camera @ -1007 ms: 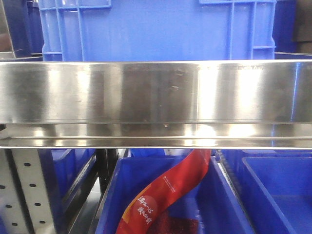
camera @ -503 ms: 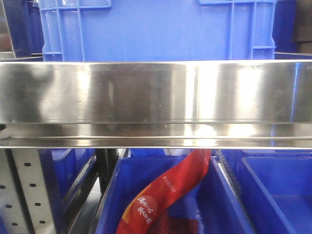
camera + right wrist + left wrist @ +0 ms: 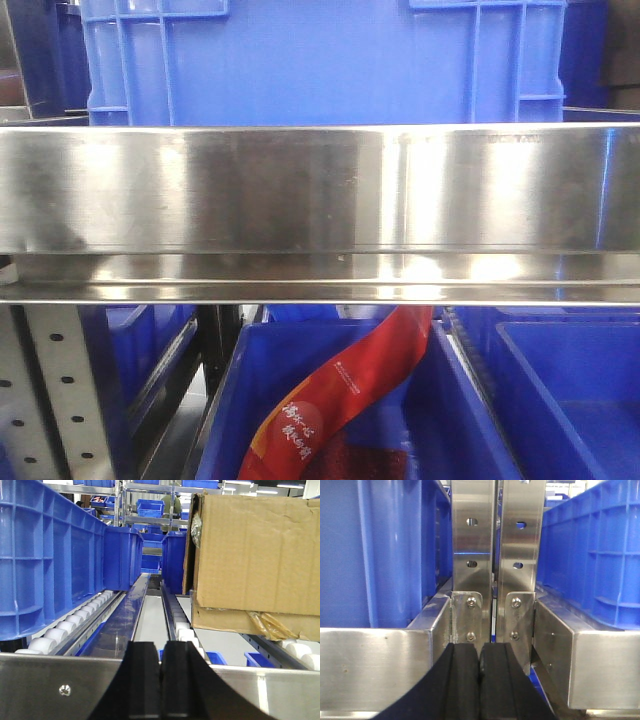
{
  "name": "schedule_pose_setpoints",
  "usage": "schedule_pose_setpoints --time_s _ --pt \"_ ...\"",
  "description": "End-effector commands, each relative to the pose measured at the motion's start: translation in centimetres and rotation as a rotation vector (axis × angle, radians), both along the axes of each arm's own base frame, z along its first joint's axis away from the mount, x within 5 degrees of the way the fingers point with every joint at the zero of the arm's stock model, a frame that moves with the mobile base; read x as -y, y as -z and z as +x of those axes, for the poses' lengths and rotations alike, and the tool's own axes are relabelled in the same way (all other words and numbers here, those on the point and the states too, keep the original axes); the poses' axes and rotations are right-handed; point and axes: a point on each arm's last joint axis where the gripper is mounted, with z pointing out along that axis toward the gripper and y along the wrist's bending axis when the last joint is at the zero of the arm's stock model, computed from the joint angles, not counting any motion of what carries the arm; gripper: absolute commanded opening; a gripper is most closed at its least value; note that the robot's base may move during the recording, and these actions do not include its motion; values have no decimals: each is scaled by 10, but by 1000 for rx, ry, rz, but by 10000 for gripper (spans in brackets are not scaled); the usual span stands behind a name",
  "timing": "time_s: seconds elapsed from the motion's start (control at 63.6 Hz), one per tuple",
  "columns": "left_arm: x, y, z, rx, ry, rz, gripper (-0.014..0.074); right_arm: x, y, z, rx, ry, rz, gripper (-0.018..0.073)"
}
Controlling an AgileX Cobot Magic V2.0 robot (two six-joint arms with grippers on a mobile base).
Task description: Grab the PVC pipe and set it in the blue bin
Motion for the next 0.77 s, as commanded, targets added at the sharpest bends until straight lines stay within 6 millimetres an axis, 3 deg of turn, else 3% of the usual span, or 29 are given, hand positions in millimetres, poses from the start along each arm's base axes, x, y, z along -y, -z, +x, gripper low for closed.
schedule_pose_setpoints --time_s 0.0,0.755 --pt "0 -1 -1 13 -5 10 -111 0 -1 0 15 5 -14 -168" --pt "0 -1 -1 13 -5 10 -111 0 -1 0 15 5 -14 -168"
